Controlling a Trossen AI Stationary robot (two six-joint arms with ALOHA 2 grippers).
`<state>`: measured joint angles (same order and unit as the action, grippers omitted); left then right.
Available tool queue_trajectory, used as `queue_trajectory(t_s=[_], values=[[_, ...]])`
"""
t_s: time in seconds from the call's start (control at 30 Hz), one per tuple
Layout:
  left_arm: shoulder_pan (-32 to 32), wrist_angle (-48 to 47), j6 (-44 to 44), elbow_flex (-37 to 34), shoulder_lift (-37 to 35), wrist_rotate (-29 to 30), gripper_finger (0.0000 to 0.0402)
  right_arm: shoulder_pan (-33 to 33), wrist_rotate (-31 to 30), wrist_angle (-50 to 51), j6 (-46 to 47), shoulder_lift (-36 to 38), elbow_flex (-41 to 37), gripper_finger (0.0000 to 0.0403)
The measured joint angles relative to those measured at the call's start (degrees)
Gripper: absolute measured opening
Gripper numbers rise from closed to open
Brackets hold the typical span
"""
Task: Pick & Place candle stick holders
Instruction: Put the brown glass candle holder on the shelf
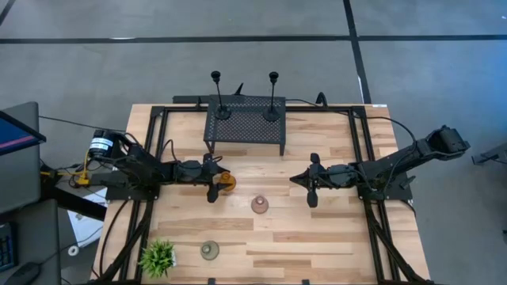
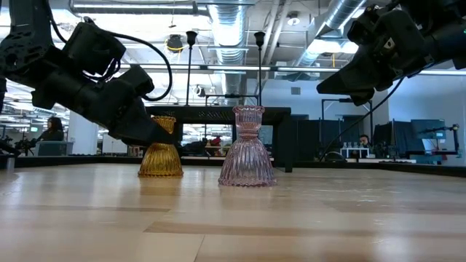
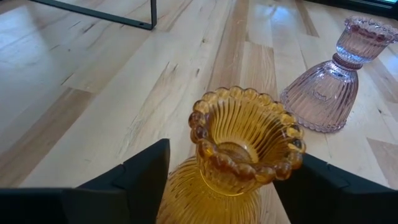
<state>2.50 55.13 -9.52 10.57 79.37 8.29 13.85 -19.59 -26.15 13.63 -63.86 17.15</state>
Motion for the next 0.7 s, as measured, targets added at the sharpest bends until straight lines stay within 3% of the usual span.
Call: queue_trajectory(t_s=[0.3,0.7], values=[[0.0,0.0,0.0,0.0,0.0,0.0,0.0198,0.0,0.0,0.0,0.0,0.0,0.0,0.0001],[0.0,0.3,-1.8,0.0,-0.1,0.1,0.0175,0.0,0.0,0.0,0.0,0.0,0.0,0.0001]])
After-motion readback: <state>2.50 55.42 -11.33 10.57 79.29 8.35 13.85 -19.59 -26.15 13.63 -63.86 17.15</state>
